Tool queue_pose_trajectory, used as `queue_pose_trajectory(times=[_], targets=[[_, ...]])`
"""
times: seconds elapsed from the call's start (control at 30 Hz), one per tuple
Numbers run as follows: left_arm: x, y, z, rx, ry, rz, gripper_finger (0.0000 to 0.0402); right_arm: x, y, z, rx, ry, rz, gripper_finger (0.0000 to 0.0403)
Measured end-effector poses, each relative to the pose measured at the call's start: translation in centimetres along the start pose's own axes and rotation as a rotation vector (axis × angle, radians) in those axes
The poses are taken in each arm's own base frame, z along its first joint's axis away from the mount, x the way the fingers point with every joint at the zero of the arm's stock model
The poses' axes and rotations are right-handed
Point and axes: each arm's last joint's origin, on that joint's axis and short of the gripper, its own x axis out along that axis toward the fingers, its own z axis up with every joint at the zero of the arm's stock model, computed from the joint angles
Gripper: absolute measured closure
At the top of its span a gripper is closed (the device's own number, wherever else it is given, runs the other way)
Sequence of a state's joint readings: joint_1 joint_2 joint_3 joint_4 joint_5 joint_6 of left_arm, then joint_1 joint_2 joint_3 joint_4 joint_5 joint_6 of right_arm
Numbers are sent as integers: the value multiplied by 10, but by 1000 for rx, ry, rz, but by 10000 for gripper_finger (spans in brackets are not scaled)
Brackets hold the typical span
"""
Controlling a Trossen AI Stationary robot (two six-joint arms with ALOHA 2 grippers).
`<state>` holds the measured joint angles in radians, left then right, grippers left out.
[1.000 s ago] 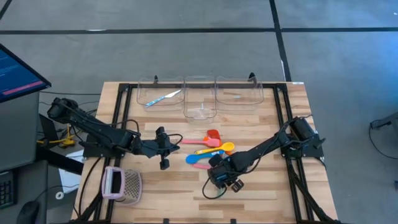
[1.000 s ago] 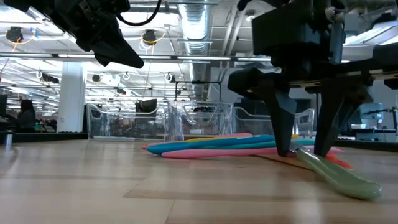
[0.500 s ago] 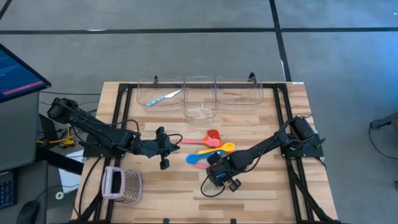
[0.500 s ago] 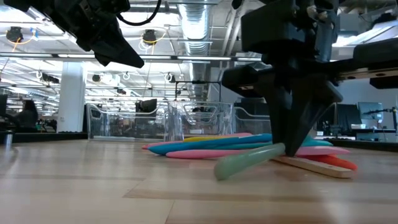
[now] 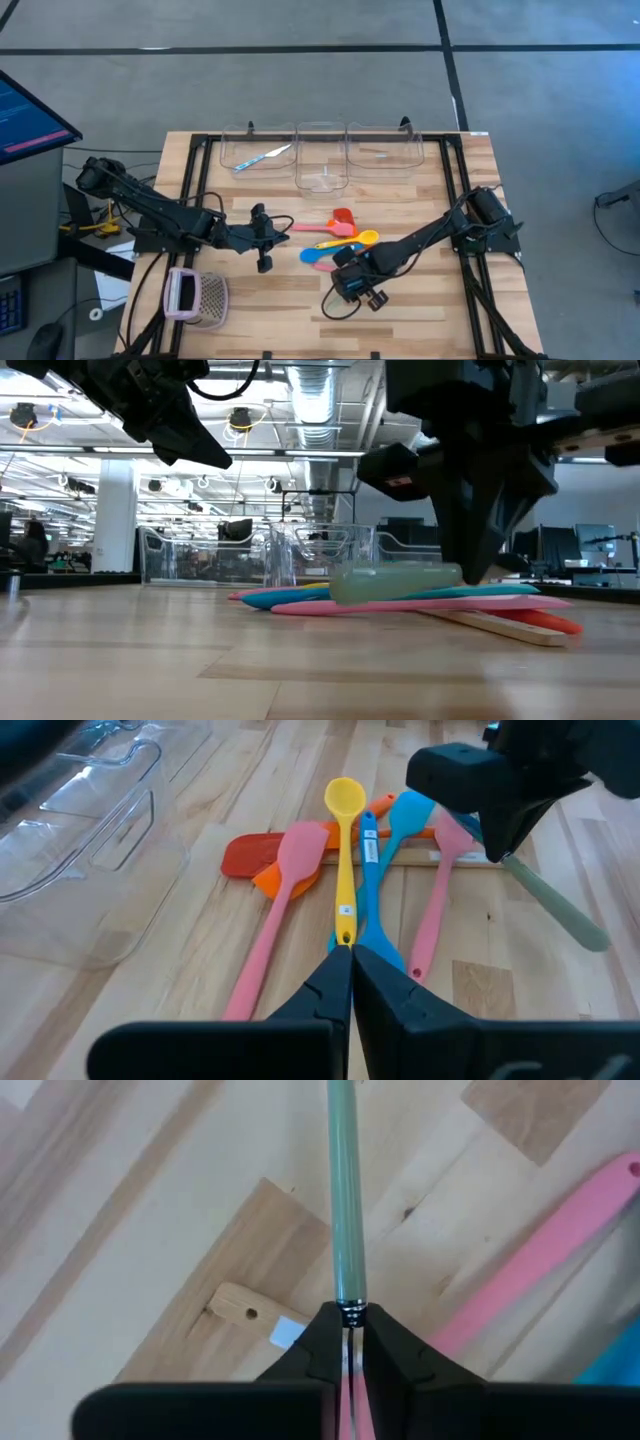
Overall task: Pick & Place Kitchen Items
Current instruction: Put the green table knife into the left transparent bin
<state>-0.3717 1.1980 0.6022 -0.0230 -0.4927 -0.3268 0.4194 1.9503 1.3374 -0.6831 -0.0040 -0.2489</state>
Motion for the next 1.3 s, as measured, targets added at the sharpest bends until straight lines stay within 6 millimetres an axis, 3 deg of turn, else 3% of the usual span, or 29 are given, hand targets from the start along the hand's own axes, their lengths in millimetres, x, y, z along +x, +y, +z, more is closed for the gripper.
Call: queue_pose_trajectory(times=[0.23, 0.37, 0.5, 0.63, 0.83, 1.03, 1.3], targets=[[0, 0, 0, 9, -3, -1, 400, -12, -3, 7, 0, 14, -1, 389], [0, 1, 0, 141, -11, 22, 400, -16, -9, 7, 5, 22, -8, 389], [5, 8, -16, 171, -44, 59, 400, -20, -17, 9, 16, 26, -58, 389], [8, 11, -35, 120, -107, -29, 400, -30, -25, 13, 20, 24, -100, 389], [7, 14, -49, 86, -188, -130, 400, -66, -40, 9, 29, -38, -190, 389], [3, 11, -38, 80, -295, -182, 400, -115, -57, 17, 94, -319, -325, 389], [-4, 11, -18, 114, -513, -189, 395, -124, -69, 14, 120, -366, -361, 389]])
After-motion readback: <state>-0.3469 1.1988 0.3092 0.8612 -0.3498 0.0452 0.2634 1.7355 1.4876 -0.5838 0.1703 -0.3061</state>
